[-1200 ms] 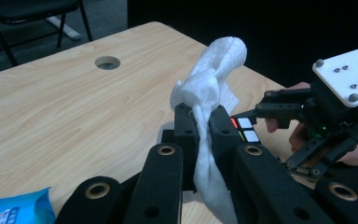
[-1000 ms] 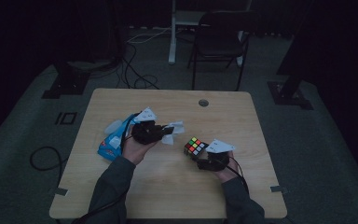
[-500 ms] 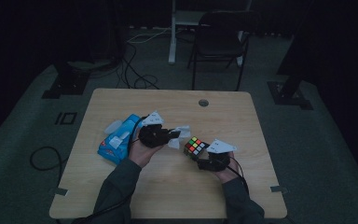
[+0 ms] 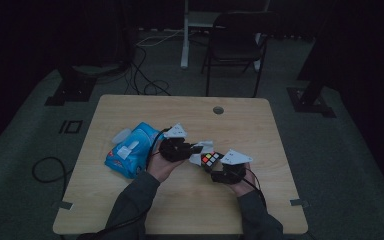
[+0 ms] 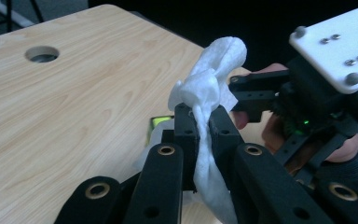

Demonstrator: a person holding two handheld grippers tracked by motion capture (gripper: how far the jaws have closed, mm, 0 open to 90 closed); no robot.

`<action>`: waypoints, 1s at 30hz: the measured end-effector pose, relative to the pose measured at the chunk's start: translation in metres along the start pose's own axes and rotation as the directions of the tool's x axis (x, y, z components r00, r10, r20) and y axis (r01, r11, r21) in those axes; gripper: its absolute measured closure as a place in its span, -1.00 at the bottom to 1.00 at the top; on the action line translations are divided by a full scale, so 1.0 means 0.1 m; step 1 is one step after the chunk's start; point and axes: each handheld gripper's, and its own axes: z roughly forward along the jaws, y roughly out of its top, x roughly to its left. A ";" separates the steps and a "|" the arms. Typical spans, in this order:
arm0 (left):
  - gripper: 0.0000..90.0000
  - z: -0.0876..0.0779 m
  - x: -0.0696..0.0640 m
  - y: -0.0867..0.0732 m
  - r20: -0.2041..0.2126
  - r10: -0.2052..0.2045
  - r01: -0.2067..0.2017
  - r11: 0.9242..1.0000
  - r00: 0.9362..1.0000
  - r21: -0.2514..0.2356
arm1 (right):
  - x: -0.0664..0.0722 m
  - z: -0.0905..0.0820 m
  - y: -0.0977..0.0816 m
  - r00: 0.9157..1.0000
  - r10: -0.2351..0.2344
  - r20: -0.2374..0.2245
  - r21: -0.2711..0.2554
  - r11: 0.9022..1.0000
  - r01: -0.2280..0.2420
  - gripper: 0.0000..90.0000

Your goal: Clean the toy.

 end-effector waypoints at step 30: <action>0.91 0.33 0.04 0.02 -0.098 0.056 -0.048 0.995 0.994 0.084 | 0.06 -0.02 0.04 1.000 -0.019 -0.019 -0.020 1.000 0.018 -0.23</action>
